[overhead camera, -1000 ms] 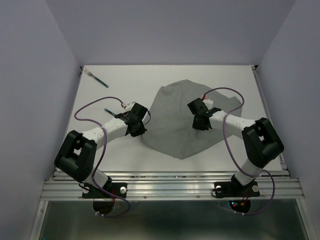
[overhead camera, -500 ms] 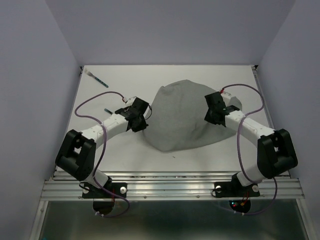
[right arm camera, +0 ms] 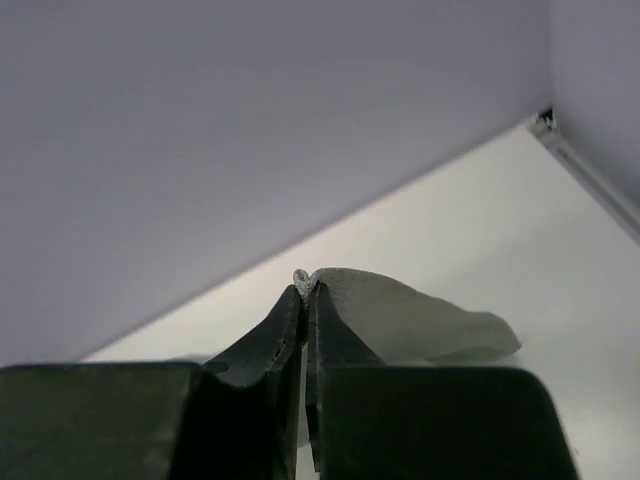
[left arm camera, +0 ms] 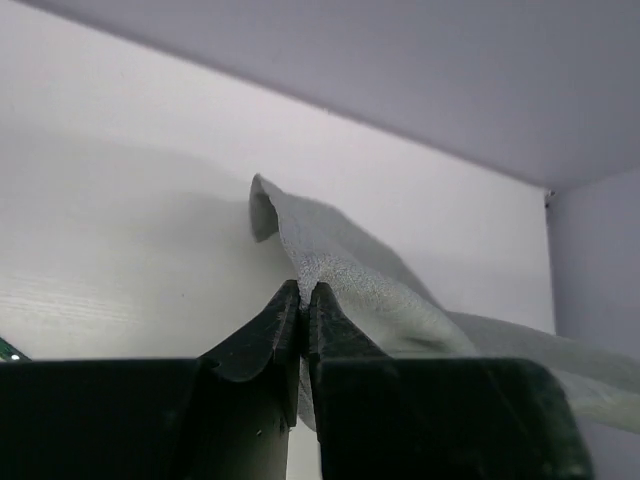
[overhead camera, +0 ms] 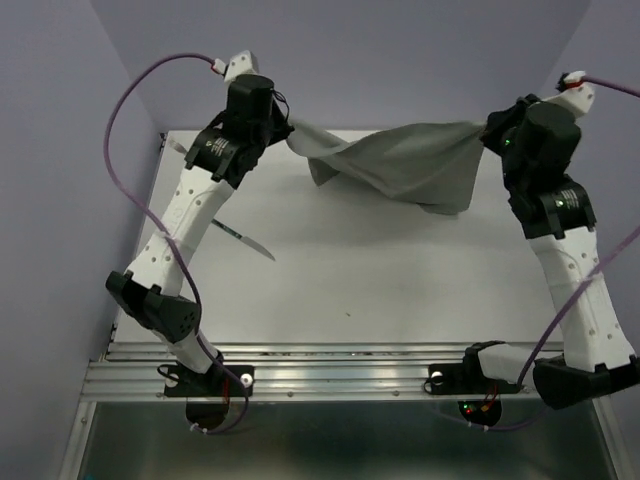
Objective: Fold the napkin into a case and place the utensils inside
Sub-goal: Flatten out the crumpled napkin at the center of the board.
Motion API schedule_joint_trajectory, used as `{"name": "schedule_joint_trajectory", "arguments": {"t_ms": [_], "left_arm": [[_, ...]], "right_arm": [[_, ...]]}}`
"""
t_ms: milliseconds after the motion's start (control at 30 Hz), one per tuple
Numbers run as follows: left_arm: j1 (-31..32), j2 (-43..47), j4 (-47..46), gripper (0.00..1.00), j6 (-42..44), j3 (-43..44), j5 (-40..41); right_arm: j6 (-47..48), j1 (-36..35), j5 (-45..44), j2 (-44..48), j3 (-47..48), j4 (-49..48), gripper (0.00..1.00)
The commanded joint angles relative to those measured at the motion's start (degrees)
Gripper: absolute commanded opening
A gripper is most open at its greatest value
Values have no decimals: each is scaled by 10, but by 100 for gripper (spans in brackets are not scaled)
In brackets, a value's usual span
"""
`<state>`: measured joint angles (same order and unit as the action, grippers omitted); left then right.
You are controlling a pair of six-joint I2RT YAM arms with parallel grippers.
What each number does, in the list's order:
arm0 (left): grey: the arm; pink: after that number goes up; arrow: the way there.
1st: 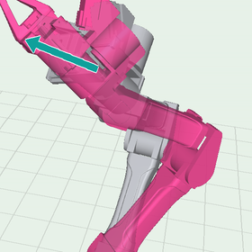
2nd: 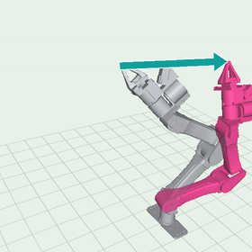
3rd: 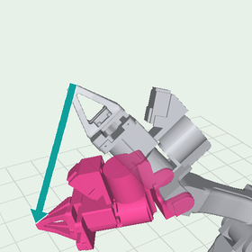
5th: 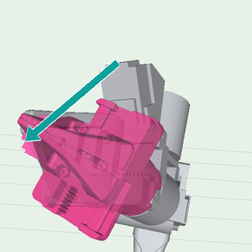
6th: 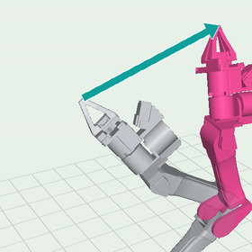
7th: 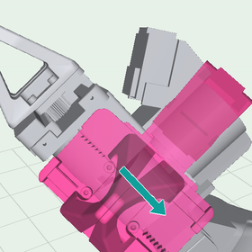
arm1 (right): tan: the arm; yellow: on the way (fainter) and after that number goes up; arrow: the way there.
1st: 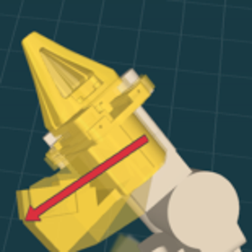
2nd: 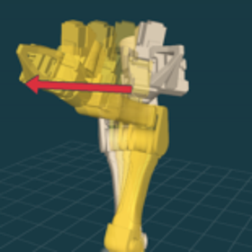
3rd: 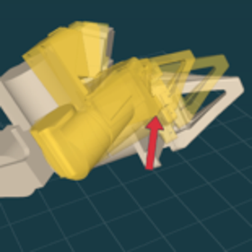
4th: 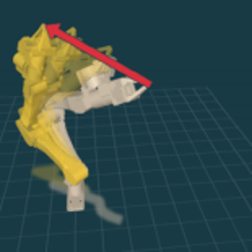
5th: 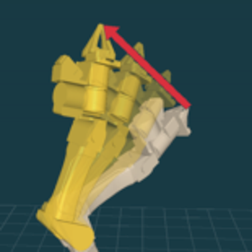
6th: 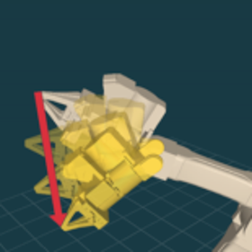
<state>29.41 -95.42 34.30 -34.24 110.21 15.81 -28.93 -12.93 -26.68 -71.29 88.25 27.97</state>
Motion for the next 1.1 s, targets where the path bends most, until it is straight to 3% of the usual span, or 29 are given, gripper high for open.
{"name": "schedule_joint_trajectory", "arguments": {"t_ms": [0, 367, 567, 700, 900, 1067], "left_arm": [[-8, 84, 23, 0, 52, 66, 45], [-8, 249, -35, 0, 69, 48, 16], [-8, 294, -17, 0, 74, 86, -35], [-8, 325, -24, 0, 61, 61, -52], [-8, 303, -4, 0, 55, 28, -58], [-10, 253, -2, 0, 51, -22, -38]], "right_arm": [[45, 2, -37, 47, 97, 5, 1], [74, 2, -2, 162, 187, 9, 1], [66, 2, 30, 202, 209, 21, 1], [51, 2, 37, 228, 204, 35, 1], [52, 2, -41, 237, 144, 44, 1], [74, 2, -127, 189, 62, 37, 1]]}}
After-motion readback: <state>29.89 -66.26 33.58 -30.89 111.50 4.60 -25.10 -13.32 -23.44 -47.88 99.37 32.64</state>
